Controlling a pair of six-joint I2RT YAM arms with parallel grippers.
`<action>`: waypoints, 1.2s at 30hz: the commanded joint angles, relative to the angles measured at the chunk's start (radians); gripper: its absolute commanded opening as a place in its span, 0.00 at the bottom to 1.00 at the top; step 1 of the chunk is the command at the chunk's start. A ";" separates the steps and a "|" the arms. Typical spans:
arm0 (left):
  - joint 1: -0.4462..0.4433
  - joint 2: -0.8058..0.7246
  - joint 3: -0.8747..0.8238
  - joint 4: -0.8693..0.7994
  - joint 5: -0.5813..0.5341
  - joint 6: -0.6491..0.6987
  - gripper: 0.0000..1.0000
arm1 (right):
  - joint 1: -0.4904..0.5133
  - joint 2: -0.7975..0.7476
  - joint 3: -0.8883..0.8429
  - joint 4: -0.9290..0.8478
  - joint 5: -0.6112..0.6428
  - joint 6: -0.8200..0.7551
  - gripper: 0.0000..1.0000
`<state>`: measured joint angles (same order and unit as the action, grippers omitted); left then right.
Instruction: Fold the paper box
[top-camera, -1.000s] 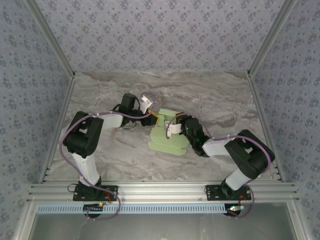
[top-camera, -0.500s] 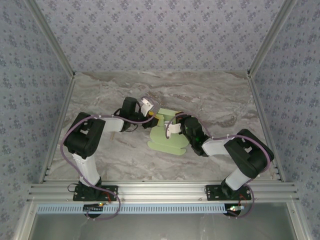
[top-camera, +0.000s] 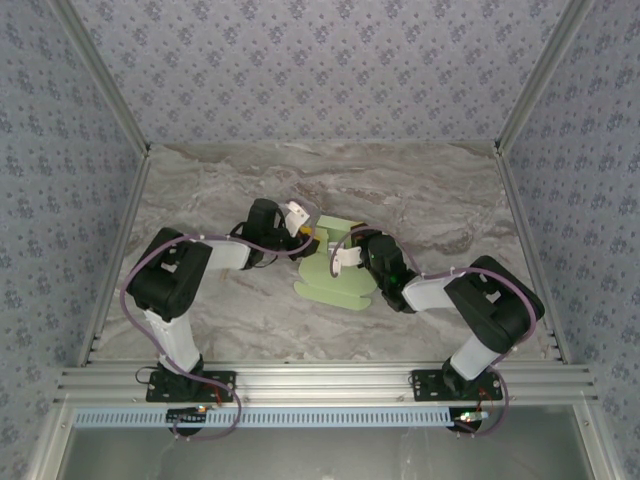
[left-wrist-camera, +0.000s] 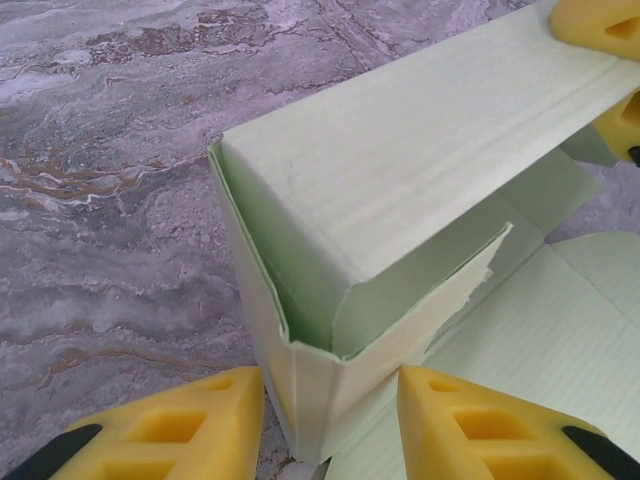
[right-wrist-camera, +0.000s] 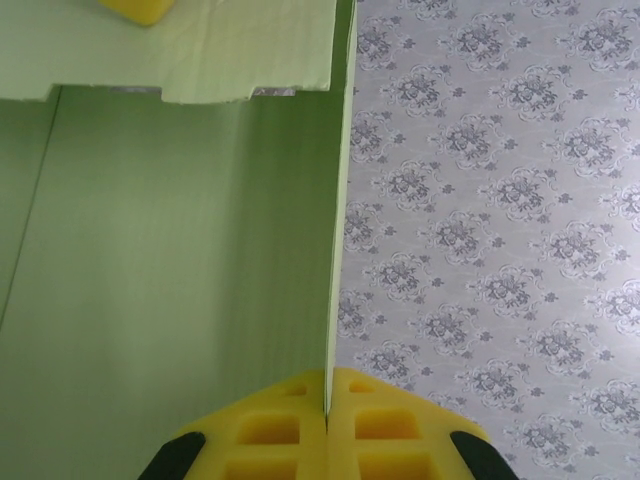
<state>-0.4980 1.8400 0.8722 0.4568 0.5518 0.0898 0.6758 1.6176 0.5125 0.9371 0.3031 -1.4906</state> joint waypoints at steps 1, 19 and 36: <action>-0.004 -0.030 0.006 0.018 -0.019 0.025 0.38 | 0.008 0.009 0.009 -0.048 0.000 -0.025 0.00; -0.009 -0.032 0.021 0.060 -0.107 -0.060 0.46 | 0.007 -0.027 0.012 -0.100 -0.016 0.009 0.00; -0.033 -0.005 0.040 0.085 -0.269 -0.135 0.43 | 0.012 -0.027 0.012 -0.107 -0.016 0.026 0.00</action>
<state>-0.5304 1.8400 0.8776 0.4854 0.3725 -0.0093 0.6785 1.5986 0.5152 0.9020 0.2996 -1.4738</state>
